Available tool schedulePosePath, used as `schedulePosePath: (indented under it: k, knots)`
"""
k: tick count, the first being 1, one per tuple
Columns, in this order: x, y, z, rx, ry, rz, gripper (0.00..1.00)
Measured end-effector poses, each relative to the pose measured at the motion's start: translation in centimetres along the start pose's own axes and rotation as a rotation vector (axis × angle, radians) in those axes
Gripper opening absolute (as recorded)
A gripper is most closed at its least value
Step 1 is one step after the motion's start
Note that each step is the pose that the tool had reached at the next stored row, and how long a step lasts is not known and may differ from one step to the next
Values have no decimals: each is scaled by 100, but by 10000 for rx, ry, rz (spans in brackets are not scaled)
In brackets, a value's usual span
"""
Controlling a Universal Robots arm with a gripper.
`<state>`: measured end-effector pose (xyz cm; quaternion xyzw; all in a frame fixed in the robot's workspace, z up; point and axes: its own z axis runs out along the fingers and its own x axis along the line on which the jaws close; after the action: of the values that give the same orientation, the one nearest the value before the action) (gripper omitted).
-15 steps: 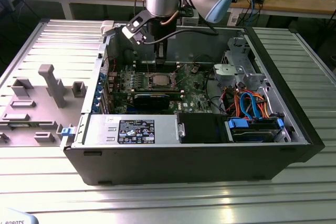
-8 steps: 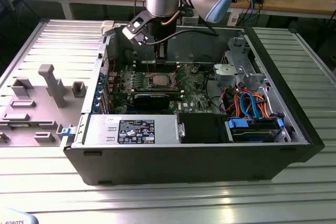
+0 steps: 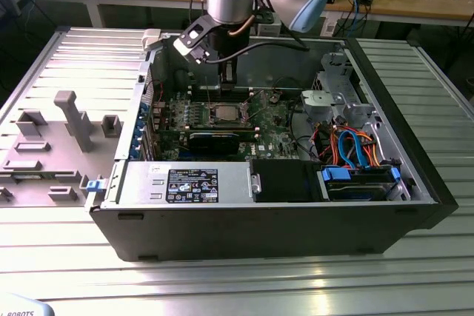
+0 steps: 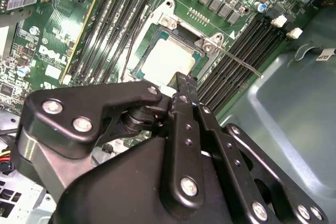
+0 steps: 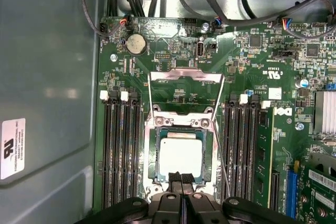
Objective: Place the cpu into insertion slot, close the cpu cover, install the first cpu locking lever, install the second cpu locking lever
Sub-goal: 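Close the cpu cover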
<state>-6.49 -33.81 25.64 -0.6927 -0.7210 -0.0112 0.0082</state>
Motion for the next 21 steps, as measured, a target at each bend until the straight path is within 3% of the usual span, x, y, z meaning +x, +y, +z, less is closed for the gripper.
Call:
schedulePosePath:
  k: [5,10,15,21]
  knots:
    - [-7,168,0,1,-2,1,11]
    - [-12,288,0,2,-2,-12,11]
    - [-11,303,-36,2,-4,-21,11]
    - [-9,319,-156,3,-21,-22,11]
